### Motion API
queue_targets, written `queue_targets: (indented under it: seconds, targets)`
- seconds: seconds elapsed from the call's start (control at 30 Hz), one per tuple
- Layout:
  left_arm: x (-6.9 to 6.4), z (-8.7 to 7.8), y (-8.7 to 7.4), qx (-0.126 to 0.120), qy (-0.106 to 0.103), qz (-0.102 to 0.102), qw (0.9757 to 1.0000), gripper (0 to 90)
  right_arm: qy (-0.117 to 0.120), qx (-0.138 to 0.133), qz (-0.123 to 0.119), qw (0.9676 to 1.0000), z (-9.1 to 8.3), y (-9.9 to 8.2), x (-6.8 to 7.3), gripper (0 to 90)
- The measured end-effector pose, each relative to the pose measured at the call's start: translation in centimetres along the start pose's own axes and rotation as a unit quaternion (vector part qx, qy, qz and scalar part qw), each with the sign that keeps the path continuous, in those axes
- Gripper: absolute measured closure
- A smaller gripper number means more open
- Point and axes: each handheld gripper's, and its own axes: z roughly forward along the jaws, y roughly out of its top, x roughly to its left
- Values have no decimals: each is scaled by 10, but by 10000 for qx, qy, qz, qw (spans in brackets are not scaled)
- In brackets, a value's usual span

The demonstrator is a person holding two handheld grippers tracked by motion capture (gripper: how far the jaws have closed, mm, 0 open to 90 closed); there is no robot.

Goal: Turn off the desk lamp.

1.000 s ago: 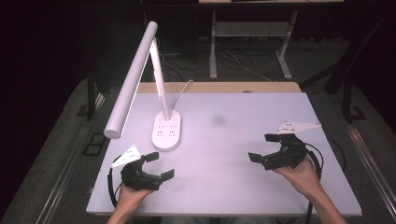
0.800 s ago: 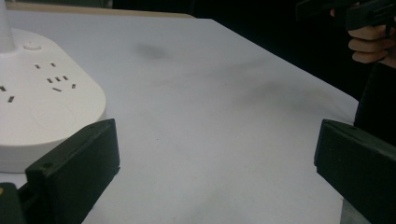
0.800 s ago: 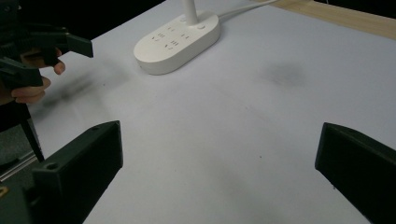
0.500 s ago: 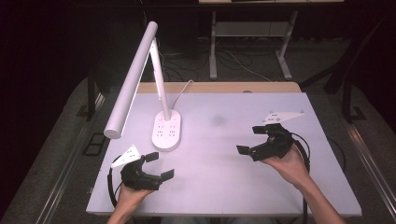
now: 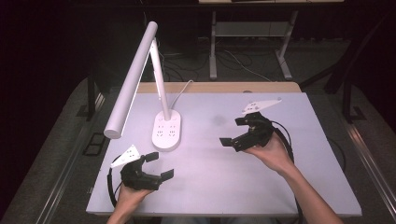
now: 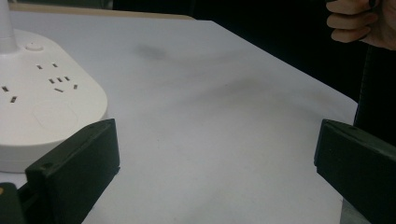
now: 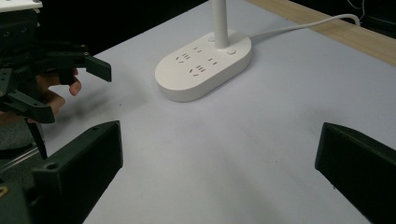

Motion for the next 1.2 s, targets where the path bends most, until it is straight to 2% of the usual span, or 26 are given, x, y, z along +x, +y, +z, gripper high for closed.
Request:
queue_targets:
  seconds: [0.47,0.73,1.2]
  targets:
    - [1,-1,0,-18,-8,-24,10000,0,144,148,-58,9998,30,24,-1,9]
    - [1,-1,0,-21,-19,-31,10000,0,104,184,-42,9998,46,34,-8,9]
    - [1,-2,0,-26,-21,-44,10000,0,119,261,-67,9996,77,54,-9,16]
